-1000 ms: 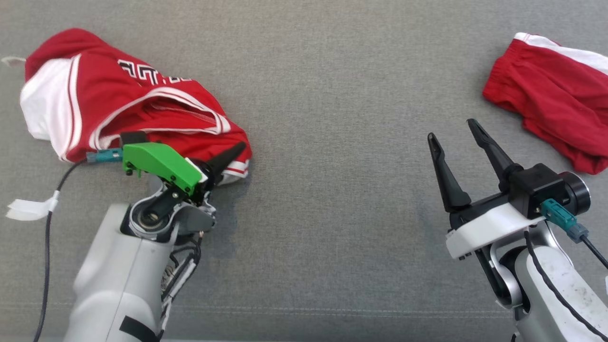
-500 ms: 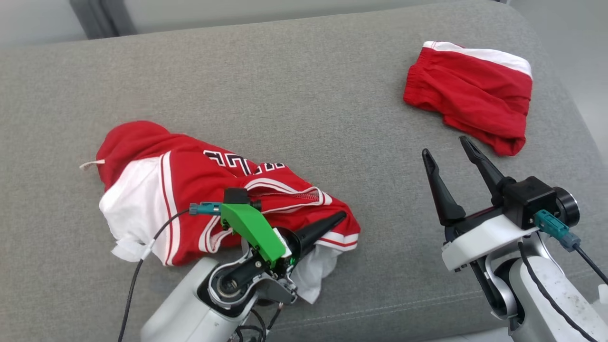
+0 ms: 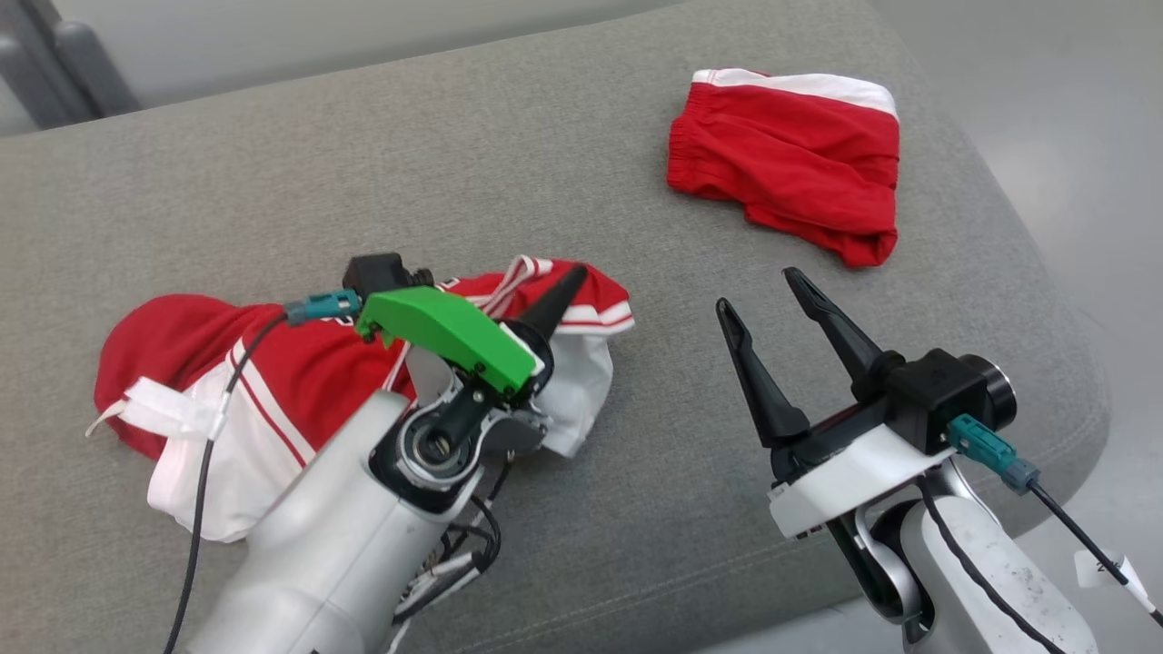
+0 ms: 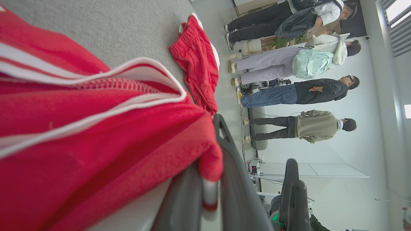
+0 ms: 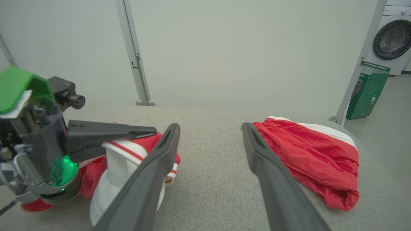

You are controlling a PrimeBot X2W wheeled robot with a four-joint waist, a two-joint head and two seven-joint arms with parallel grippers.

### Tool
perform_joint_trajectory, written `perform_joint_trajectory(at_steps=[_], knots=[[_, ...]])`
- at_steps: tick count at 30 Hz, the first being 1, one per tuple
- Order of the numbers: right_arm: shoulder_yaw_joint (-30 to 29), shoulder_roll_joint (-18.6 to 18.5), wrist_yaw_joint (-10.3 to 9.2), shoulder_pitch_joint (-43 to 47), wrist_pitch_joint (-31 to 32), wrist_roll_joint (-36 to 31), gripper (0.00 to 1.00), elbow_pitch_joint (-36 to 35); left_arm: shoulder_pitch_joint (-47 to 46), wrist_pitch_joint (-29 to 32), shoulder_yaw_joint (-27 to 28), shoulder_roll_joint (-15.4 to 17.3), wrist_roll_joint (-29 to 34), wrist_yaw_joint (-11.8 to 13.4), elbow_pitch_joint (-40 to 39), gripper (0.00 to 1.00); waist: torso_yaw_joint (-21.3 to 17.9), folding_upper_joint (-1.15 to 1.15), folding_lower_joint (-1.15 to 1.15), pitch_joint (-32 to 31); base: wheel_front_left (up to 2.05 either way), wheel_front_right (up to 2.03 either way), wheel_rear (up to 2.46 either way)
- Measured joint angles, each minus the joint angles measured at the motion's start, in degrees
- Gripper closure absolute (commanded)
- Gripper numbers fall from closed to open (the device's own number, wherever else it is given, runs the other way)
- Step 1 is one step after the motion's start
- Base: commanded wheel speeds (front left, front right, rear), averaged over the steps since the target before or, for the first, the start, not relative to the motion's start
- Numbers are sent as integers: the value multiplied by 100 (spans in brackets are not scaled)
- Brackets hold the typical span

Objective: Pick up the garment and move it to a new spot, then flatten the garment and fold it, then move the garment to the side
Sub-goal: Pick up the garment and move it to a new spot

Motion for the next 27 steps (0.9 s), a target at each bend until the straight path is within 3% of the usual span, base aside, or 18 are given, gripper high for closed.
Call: perform_joint_trajectory(at_steps=[5, 12, 19, 20, 21, 22, 23, 24, 25, 27], knots=[[35, 186, -57, 10, -88, 2, 0, 5, -640, -359, 259, -10, 147, 327, 260, 100, -356, 0, 0, 102, 0, 0, 0], [178, 441, -103, 110, -253, 23, 0, -5, -1273, -784, 712, 21, 371, 478, 949, 100, -861, 0, 0, 371, 2, 2, 2], [307, 572, -154, 103, -381, 33, 0, -5, -1903, -950, 781, 407, 711, 500, 1483, 100, -1250, 0, 0, 834, 36, 36, 36], [334, 593, -159, 94, -402, 30, 0, 20, -1939, -950, 792, 479, 760, 500, 1574, 95, -1296, 0, 0, 900, 61, 61, 61], [357, 614, -160, 90, -433, 23, 0, 54, -1943, -950, 810, 533, 787, 500, 1660, 67, -1340, 0, 0, 956, 68, 68, 68], [376, 626, -169, 86, -434, 22, 0, 92, -1941, -948, 832, 590, 786, 501, 1750, 51, -1386, 0, 0, 1002, 70, 70, 70], [397, 633, -203, 74, -435, 18, 0, 146, -1940, -935, 836, 634, 783, 501, 1824, 15, -1432, 0, 0, 1039, 64, 64, 64], [404, 632, -203, 61, -436, 13, 0, 191, -1940, -903, 835, 637, 781, 501, 1870, 15, -1475, 0, 0, 1067, 64, 64, 64], [412, 630, -202, 47, -447, 13, 0, 230, -1940, -882, 843, 604, 754, 501, 1891, 0, -1512, 0, 0, 1088, 58, 58, 58], [469, 628, -201, -28, -477, 11, 0, 316, -1939, -805, 839, 499, 642, 501, 1925, 0, -1568, 0, 0, 1110, 48, 48, 48]])
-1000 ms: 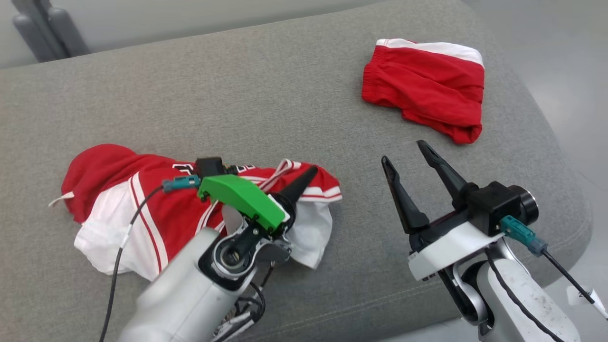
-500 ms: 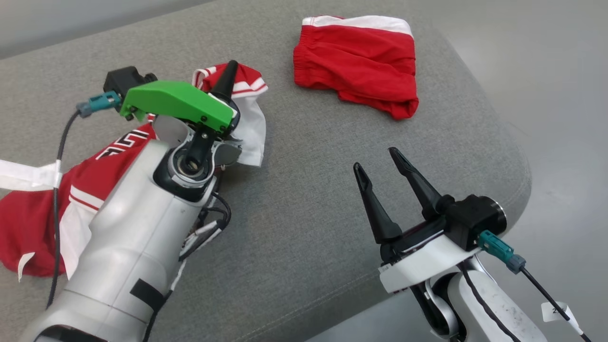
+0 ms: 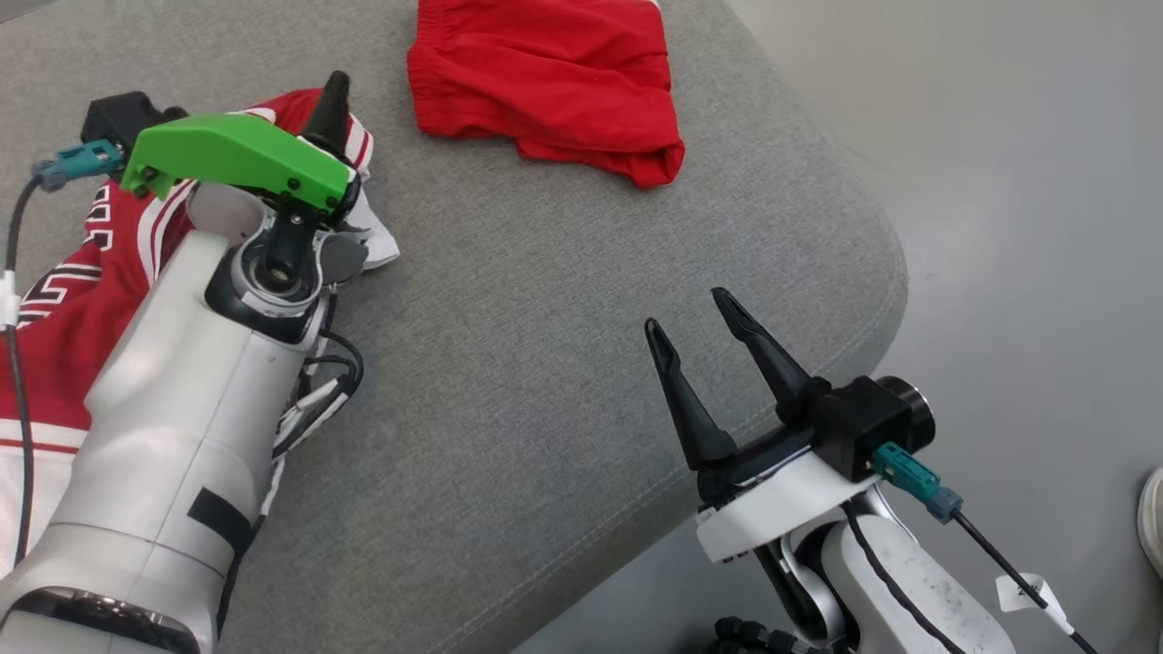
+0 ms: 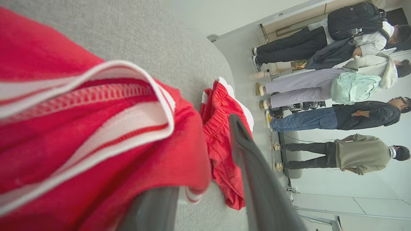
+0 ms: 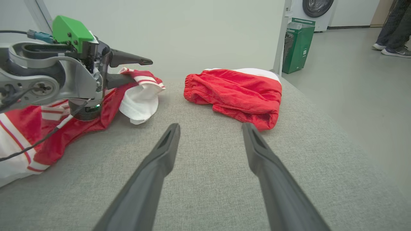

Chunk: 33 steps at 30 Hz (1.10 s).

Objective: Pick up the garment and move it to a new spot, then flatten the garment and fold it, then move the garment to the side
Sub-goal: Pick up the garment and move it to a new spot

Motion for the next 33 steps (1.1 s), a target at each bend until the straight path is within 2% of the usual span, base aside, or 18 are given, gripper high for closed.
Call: perform_joint_trajectory(at_steps=[8, 18, 22, 25, 28, 31, 33], knots=[[67, 1, 56, -238, -26, -13, 0, 249, 18, 202, -151, -230, -129, 0, 205, 0, 28, 0, 0, -223, 18, 18, 18], [-144, -44, 49, -237, -57, -12, 0, 500, 41, 377, -390, -491, -180, 0, 236, 0, 442, 0, 0, -549, 0, 0, 0], [-225, -154, 48, -221, -57, -1, 0, 632, 321, 658, -393, -565, -612, 1, 58, 0, 657, 0, 0, -707, 0, 0, 0], [-279, -218, 48, -191, -58, 36, 0, 719, 750, 1072, -377, -605, -1255, 21, -136, 0, 829, 0, 0, -852, 0, 0, 0], [-285, -234, 49, -96, -58, 54, 0, 764, 1124, 1276, -644, -566, -1644, 25, -471, 0, 1012, 0, 0, -1003, 0, 0, 0], [-292, -247, 51, -19, -58, 100, 0, 777, 1235, 1169, -991, -565, -1648, 24, -940, 0, 1208, 0, 0, -1156, 0, 0, 0], [-307, -293, 51, 48, -57, 101, 0, 782, 1227, 920, -1207, -564, -1326, -29, -1174, 0, 1347, 0, 0, -1250, 0, 0, 0]])
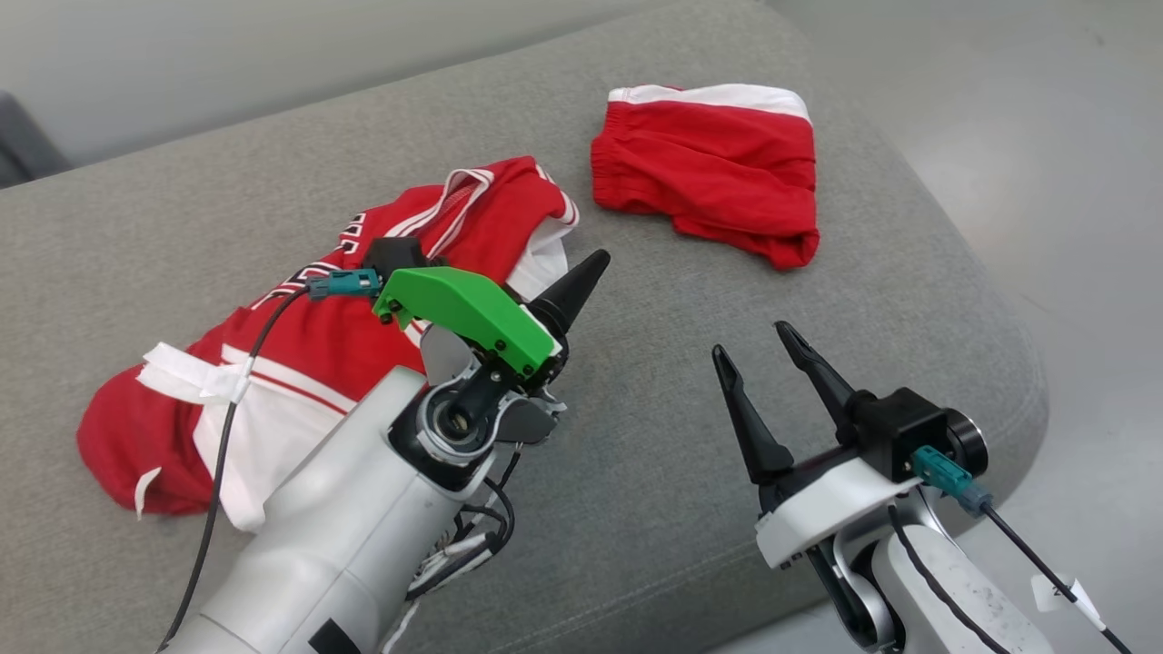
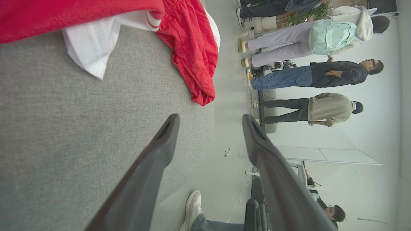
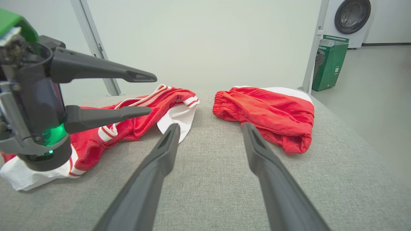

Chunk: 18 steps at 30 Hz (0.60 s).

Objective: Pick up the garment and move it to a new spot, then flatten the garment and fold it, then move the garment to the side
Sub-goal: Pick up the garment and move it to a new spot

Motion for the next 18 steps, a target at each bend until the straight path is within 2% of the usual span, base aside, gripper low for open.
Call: perform_joint_trajectory(at_steps=[1, 9, 12, 15, 16, 18], knots=[[-31, -66, -1, 80, 0, 32, 0, 1, -7, -287, -152, 0, 472, -51, -154, 0, 146, 0, 0, -85, 0, 0, 0], [-42, -125, 7, 215, 9, 101, 0, 10, 43, -1129, -599, 100, 1627, -57, -606, 0, 791, 0, 0, -355, 0, 0, 0], [-1, -114, 37, 266, 41, 183, 0, 52, 163, -1536, -619, 379, 1985, -57, -723, 0, 1040, 0, 0, -436, 0, 0, 0], [71, -75, 81, 344, 68, 246, 0, 163, 435, -1941, -654, 798, 2362, -47, -723, 0, 1292, 0, 0, -510, 0, 0, 0], [71, -75, 81, 344, 68, 246, 0, 163, 435, -1941, -654, 798, 2362, -47, -723, 0, 1292, 0, 0, -510, 0, 0, 0], [113, -48, 126, 374, 114, 300, 0, 223, 636, -2038, -636, 999, 2529, -42, -728, 0, 1458, 0, 0, -557, 0, 0, 0]])
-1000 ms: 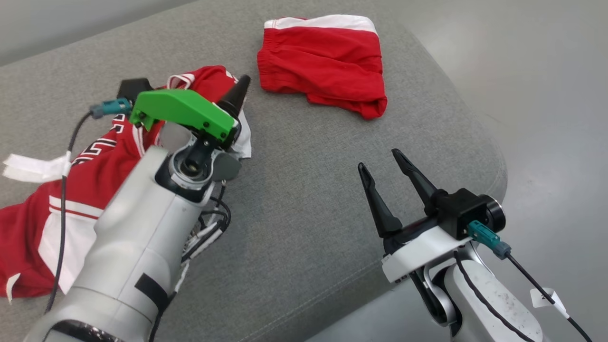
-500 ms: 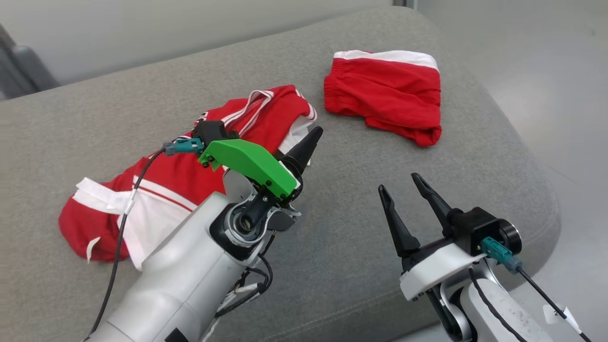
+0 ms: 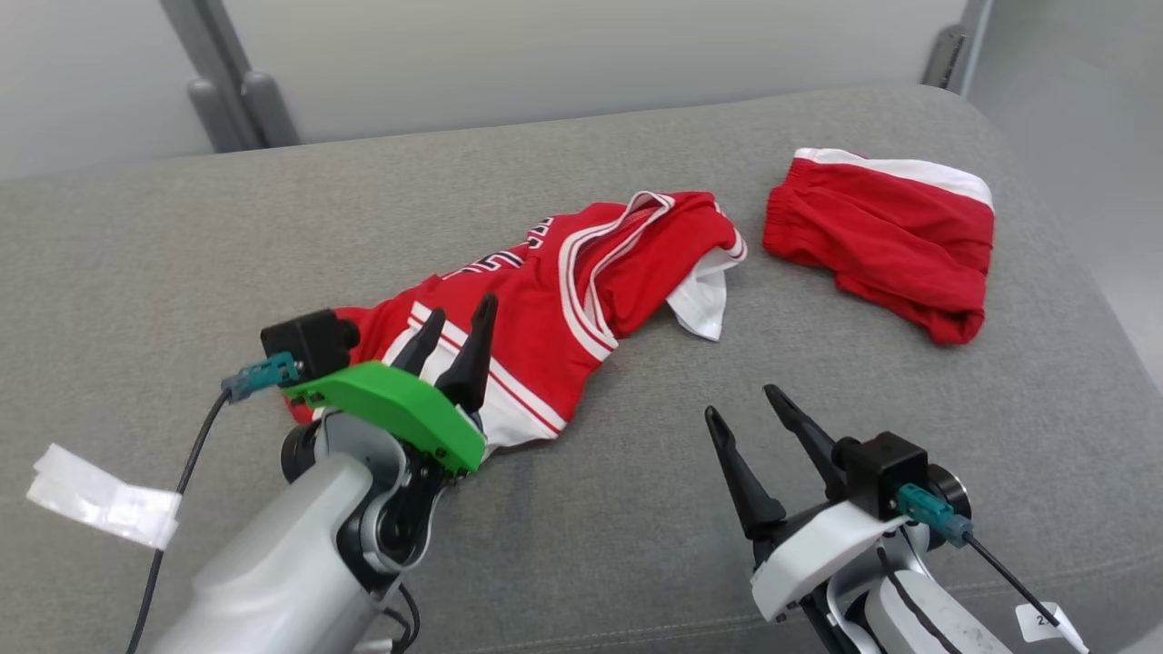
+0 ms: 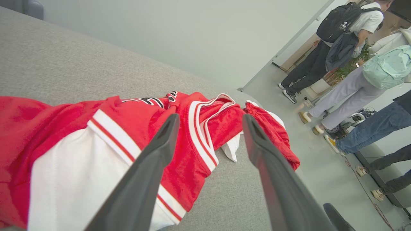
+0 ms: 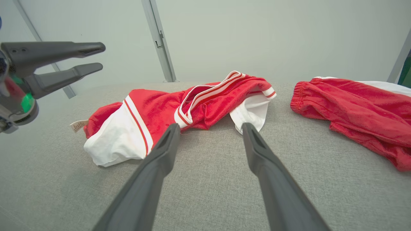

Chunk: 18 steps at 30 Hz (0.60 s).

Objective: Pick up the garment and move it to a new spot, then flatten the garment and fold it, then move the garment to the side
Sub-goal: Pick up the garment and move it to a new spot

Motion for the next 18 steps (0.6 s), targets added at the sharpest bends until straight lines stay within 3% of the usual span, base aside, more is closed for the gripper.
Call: perform_joint_trajectory(at_steps=[6, 18], knots=[[69, 109, 33, 67, 73, 91, 0, 296, 630, 27, 57, 204, 198, 52, -209, 0, 505, 0, 0, -112, 0, 0, 0], [-374, 261, -86, 64, 199, 609, 0, 858, 1222, 52, 951, 203, 566, 94, -950, 0, 1508, 0, 0, -132, 0, 0, 0]])
